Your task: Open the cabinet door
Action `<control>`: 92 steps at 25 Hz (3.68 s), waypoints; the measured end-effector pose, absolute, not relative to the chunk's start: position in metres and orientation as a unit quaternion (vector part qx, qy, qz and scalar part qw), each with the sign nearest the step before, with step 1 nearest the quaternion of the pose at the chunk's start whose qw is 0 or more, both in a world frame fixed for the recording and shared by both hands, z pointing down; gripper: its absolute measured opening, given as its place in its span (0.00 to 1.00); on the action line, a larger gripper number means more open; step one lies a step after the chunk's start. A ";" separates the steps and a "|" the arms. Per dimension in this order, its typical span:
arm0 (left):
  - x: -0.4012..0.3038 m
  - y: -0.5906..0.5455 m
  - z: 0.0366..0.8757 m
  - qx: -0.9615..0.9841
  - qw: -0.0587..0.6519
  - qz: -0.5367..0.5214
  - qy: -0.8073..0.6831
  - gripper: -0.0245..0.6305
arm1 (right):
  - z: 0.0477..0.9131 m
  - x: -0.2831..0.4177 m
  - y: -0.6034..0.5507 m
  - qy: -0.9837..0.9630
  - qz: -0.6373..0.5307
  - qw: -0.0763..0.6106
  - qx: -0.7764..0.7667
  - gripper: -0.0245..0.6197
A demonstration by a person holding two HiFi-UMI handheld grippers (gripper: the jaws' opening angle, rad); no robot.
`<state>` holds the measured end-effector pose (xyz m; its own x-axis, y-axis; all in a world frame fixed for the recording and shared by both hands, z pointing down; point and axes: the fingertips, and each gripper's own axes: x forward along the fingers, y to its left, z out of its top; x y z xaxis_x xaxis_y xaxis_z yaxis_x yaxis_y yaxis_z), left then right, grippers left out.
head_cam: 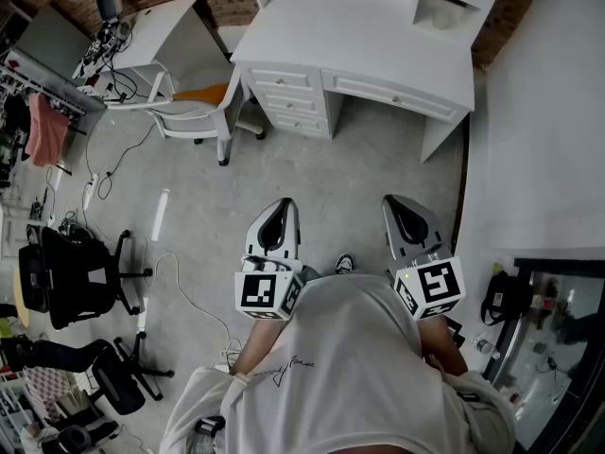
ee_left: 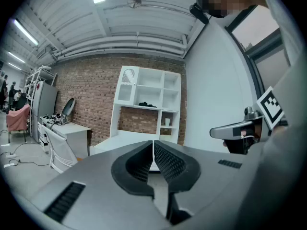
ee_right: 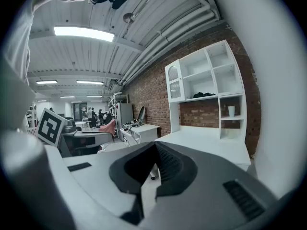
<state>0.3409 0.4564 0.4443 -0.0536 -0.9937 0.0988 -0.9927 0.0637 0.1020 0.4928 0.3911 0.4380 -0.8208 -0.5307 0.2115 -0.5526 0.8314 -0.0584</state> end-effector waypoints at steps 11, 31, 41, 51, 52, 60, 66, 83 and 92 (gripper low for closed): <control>0.335 0.455 0.452 0.678 0.096 0.014 -0.729 0.07 | 0.455 0.479 0.379 -0.953 0.113 0.092 0.264 0.07; 0.205 0.369 0.443 0.683 0.112 0.005 -0.722 0.07 | 0.438 0.337 0.293 -0.955 0.074 0.129 0.256 0.08; 0.113 0.323 0.422 0.712 0.088 -0.001 -0.697 0.07 | 0.420 0.244 0.253 -0.946 0.073 0.111 0.295 0.08; 0.037 0.289 0.412 0.721 0.082 -0.016 -0.688 0.07 | 0.411 0.179 0.216 -0.940 0.059 0.102 0.321 0.08; 0.033 0.287 0.412 0.722 0.084 -0.016 -0.687 0.07 | 0.412 0.177 0.212 -0.937 0.059 0.103 0.327 0.08; 0.009 0.252 0.425 0.723 0.103 -0.016 -0.683 0.07 | 0.419 0.166 0.167 -0.929 0.051 0.117 0.346 0.08; -0.007 0.173 0.440 0.736 0.113 -0.004 -0.667 0.07 | 0.422 0.151 0.078 -0.922 0.044 0.098 0.371 0.08; -0.028 -0.057 0.417 0.770 0.118 0.021 -0.627 0.07 | 0.429 0.112 -0.122 -0.927 0.087 0.112 0.348 0.08; -0.036 -0.092 0.419 0.778 0.129 0.012 -0.615 0.07 | 0.439 0.108 -0.145 -0.918 0.106 0.124 0.361 0.08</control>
<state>-0.0364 -0.0920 0.4191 0.2430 -0.9536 0.1777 -0.9599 -0.2099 0.1860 0.1081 -0.1449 0.4387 -0.7083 -0.6365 0.3053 -0.6894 0.7167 -0.1052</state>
